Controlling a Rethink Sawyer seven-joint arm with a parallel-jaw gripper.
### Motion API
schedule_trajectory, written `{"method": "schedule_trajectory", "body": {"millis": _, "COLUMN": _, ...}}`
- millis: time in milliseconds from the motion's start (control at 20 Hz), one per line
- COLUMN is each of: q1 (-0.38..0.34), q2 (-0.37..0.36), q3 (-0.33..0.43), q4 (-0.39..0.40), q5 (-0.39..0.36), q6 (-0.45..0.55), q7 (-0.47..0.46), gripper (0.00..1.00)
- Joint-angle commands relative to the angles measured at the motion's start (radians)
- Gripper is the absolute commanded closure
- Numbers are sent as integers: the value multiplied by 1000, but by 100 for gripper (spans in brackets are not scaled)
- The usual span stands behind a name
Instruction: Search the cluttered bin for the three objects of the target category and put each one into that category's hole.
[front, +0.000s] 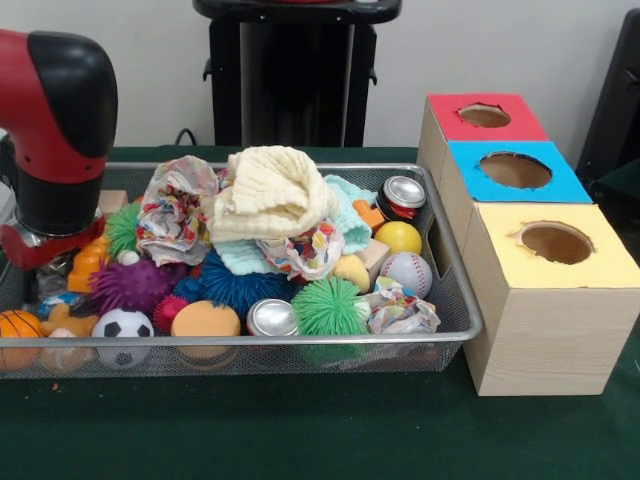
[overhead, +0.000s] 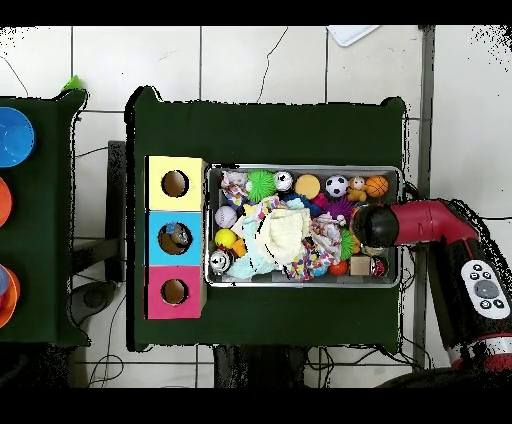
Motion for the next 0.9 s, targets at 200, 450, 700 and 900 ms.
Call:
{"method": "schedule_trajectory", "body": {"millis": 200, "q1": -106, "q2": 154, "q3": 80, "q4": 43, "q5": 17, "q6": -268, "q7": -71, "gripper": 0}}
{"method": "schedule_trajectory", "body": {"millis": 450, "q1": -149, "q2": 169, "q3": 106, "q4": 63, "q5": 63, "q6": -298, "q7": -67, "gripper": 100}}
{"method": "schedule_trajectory", "body": {"millis": 700, "q1": -151, "q2": 147, "q3": 98, "q4": 73, "q5": 98, "q6": -256, "q7": -53, "gripper": 100}}
{"method": "schedule_trajectory", "body": {"millis": 900, "q1": -144, "q2": 118, "q3": 95, "q4": 85, "q5": 115, "q6": -224, "q7": -68, "gripper": 100}}
